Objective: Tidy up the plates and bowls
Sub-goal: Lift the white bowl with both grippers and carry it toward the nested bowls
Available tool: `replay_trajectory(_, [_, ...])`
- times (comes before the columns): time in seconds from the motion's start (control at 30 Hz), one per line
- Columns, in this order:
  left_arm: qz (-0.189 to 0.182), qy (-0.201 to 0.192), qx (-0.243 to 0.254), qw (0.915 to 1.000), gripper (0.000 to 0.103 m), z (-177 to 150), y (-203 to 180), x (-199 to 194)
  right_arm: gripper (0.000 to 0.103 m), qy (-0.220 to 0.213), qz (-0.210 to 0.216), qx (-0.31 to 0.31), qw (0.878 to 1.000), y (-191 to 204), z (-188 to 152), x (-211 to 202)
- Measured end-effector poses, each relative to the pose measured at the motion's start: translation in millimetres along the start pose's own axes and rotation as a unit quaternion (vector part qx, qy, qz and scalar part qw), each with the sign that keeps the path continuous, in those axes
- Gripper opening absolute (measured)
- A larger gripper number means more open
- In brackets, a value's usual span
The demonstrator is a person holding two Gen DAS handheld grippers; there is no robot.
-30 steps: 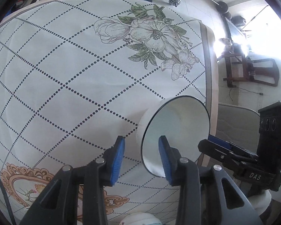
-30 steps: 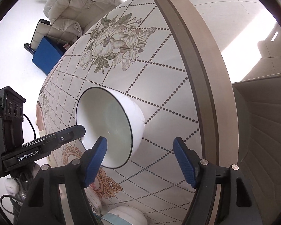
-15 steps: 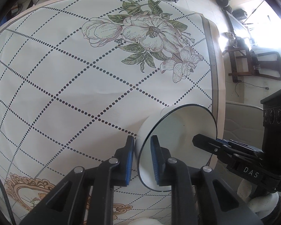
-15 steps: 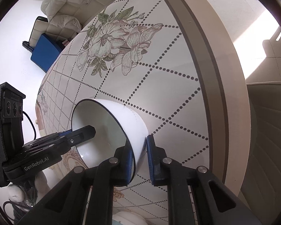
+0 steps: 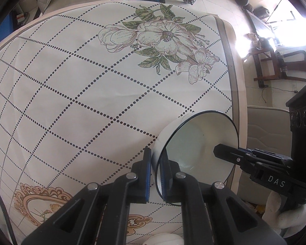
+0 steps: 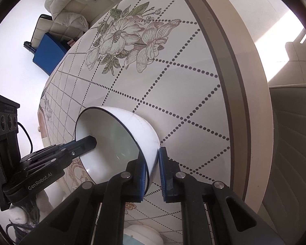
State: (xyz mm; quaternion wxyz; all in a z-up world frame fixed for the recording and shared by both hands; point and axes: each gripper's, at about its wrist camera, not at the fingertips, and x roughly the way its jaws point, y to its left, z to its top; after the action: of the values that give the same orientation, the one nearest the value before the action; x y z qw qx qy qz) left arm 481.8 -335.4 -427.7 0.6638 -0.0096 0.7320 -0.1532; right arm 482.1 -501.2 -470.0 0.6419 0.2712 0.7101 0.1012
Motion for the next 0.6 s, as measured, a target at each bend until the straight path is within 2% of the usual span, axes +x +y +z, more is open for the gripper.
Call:
replay_trajectory(0.37, [-0.003,-0.018,-0.004,0.9998,0.006,-25.2,6.6,-25.4,0.013,0.002,0.000,-0.024,1.000,15.6,-22.2,-21.9])
replay_trajectory(0.6, [-0.008,-0.035,-0.008,0.9993,0.006,-46.5,10.4,-47.0,0.013,-0.001,0.004,-0.033,0.999,23.7,-48.1,-40.1])
